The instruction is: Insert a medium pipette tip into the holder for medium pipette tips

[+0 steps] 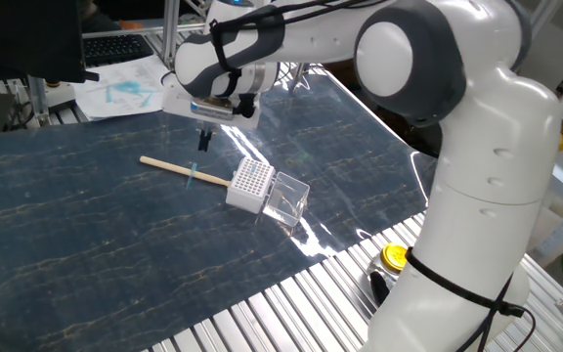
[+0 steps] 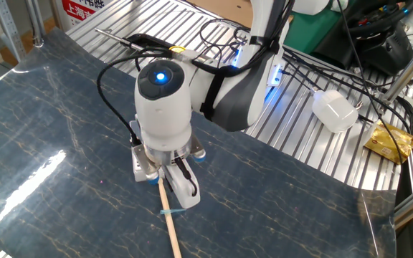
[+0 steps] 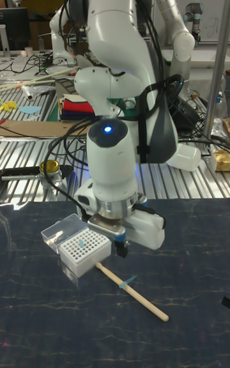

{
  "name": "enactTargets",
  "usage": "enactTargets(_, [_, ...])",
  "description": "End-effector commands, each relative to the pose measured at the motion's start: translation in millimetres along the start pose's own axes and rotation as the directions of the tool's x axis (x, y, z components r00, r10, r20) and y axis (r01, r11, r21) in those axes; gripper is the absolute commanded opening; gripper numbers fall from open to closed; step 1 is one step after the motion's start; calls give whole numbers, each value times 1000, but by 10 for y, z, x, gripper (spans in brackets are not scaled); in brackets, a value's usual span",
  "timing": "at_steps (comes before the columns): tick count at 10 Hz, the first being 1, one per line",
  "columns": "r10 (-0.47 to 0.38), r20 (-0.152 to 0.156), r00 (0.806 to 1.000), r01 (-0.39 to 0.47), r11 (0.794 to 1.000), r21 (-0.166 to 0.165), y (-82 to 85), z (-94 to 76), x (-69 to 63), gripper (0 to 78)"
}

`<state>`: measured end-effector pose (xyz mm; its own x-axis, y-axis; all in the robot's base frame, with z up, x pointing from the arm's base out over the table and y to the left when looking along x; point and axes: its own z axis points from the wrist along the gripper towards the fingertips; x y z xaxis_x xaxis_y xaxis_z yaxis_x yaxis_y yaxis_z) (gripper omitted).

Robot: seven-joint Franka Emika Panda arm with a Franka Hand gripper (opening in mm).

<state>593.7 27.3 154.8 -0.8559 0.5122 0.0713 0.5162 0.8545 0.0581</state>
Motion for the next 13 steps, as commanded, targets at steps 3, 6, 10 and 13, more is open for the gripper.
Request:
enactTargets(3, [44,-32,999,-44,999,-19,22,253,-275,0])
enactTargets(6, [59,-45,997,-60,998,-17,36,361,-330,0])
enactTargets(10, [57,-66,996,-59,998,-26,39,476,-378,0])
enactTargets(13, [61,-81,995,-64,997,-43,33,563,-404,0])
